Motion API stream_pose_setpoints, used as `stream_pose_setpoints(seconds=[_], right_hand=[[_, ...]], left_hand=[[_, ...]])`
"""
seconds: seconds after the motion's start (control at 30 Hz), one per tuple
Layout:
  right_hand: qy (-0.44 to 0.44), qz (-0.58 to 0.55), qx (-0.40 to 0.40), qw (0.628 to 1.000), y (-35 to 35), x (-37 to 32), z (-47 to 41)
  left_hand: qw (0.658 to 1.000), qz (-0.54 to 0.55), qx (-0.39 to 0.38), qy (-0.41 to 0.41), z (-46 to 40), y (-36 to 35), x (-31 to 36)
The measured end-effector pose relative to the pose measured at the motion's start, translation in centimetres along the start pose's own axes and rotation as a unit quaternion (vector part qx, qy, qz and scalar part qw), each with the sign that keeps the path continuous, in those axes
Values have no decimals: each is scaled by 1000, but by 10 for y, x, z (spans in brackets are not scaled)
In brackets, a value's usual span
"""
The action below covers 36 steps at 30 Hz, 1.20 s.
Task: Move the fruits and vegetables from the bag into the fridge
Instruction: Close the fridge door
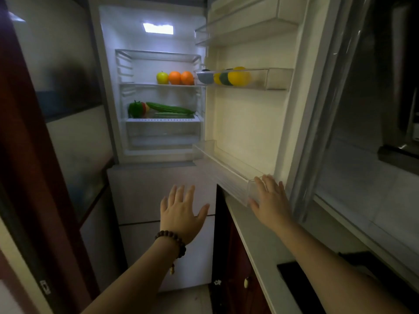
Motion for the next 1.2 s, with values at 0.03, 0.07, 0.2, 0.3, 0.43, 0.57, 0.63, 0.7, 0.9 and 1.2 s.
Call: stream_pose_setpoints(seconds=[0.03, 0.07, 0.2, 0.3, 0.43, 0.57, 0.63, 0.7, 0.9, 1.2], right_hand=[[13, 0, 17, 1000, -1, -9, 1], [22, 2, 29, 999, -2, -20, 2], [49, 38, 27, 998, -8, -67, 4], [78, 60, 18, 995, -8, -104, -1], [120, 92, -32, 988, -11, -153, -8], [154, 128, -61, 978, -6, -187, -16], [181, 114, -63, 975, 7, -199, -20], [247, 86, -19, 965, 29, -210, -22], [399, 102, 192, 891, 75, -195, -16], [479, 188, 112, 850, 22, -218, -62]], left_hand=[[1000, -4, 4, 6, 1, 4, -5], [1000, -7, 7, 13, 2, 7, -10], [998, -19, 29, 46, 5, 16, -29], [997, -21, 39, 67, 11, 21, -41], [993, -21, 65, 93, 21, 36, -55], [987, -31, 92, 131, 34, 56, -68], [983, -42, 105, 143, 41, 65, -77], [980, -51, 110, 156, 48, 71, -87], [973, -68, 119, 184, 64, 91, -111], [969, -80, 110, 205, 49, 98, -154]])
Point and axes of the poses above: each hand's wrist, its own z-axis away from the middle knuckle, its own y-axis out of the back of the hand, x = y × z, the point moved 5 cm from there along -z, towards the middle knuckle
